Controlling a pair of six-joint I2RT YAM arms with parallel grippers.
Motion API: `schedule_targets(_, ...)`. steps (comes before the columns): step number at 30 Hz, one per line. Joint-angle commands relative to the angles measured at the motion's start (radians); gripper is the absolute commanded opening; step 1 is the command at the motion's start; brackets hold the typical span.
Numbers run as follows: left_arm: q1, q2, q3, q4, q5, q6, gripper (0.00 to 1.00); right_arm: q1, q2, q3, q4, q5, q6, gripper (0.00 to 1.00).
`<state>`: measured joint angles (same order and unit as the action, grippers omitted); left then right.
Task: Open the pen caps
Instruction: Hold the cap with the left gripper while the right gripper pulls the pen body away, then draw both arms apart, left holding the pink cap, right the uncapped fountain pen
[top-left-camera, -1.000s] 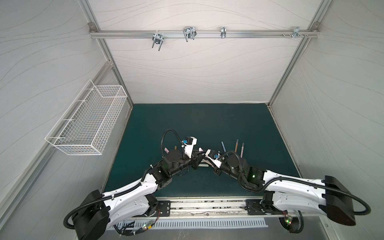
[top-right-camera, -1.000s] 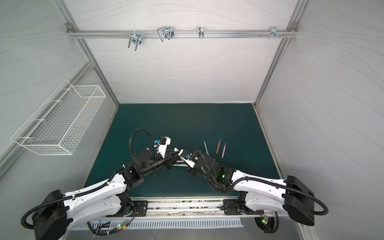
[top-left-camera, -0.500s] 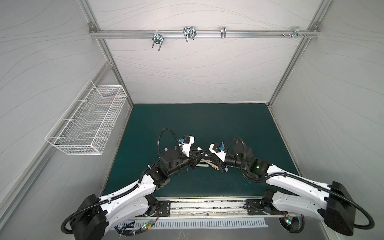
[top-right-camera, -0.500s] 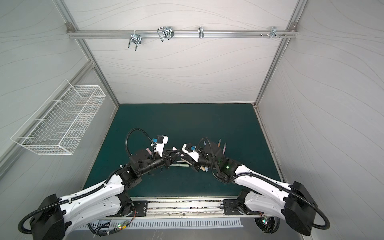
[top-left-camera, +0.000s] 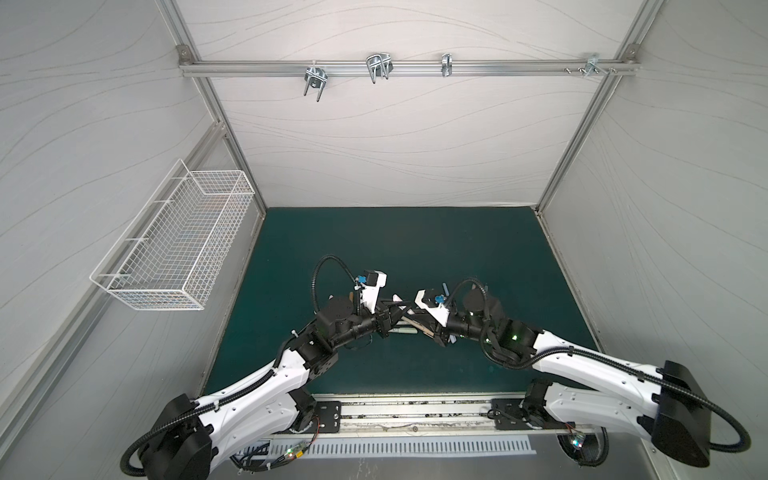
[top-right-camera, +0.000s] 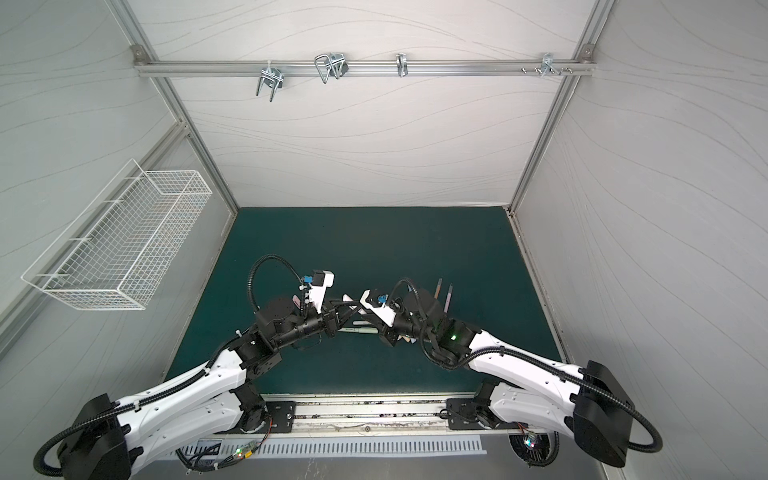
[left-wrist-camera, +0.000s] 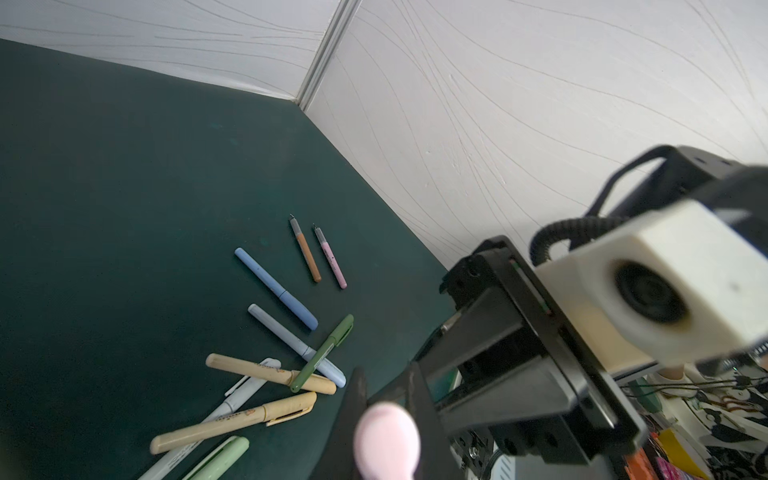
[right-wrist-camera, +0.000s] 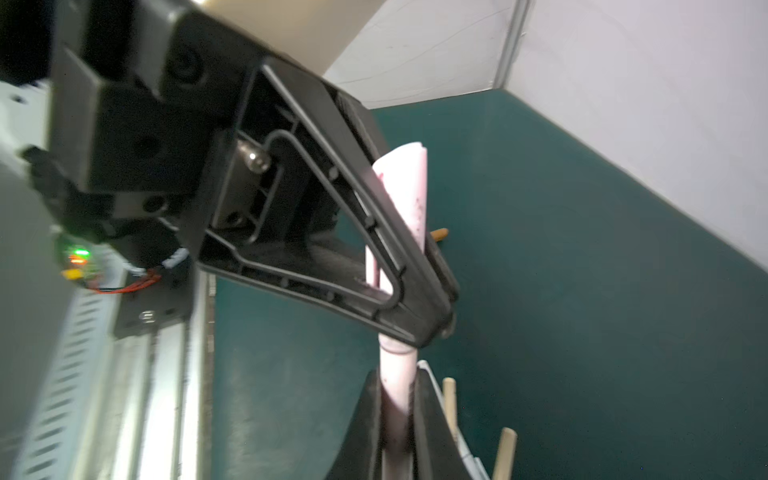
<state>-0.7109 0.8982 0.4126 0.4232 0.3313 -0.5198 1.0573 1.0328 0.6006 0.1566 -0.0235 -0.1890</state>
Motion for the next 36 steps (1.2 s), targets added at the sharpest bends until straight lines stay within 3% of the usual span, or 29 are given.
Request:
schedule_targets(1,0.051,-0.012,0.015,0.022,-0.148,0.0,0.0,0.131,-0.007,-0.039,0.008,0.375,-0.154,0.0)
schedule_targets(4,0.053,-0.013,0.012,0.021,-0.155,-0.005,0.0,0.204,0.043,-0.039,0.081,0.564,-0.22,0.0)
schedule_targets(7,0.057,-0.015,0.01,0.019,-0.164,-0.008,0.0,0.21,0.048,-0.034,0.072,0.552,-0.212,0.0)
schedule_targets(14,0.066,-0.033,0.002,0.02,-0.172,-0.011,0.0,0.035,-0.051,-0.014,-0.133,0.047,-0.121,0.0)
schedule_targets(18,0.069,-0.034,0.001,0.021,-0.169,-0.013,0.0,-0.022,-0.065,0.001,-0.19,-0.068,-0.102,0.0)
schedule_targets(31,0.076,-0.06,-0.002,-0.009,-0.198,-0.006,0.0,-0.014,-0.087,-0.015,-0.161,0.019,-0.099,0.0)
schedule_targets(36,0.076,-0.056,0.036,-0.189,-0.401,-0.01,0.0,-0.075,-0.122,-0.039,-0.119,0.088,-0.007,0.0)
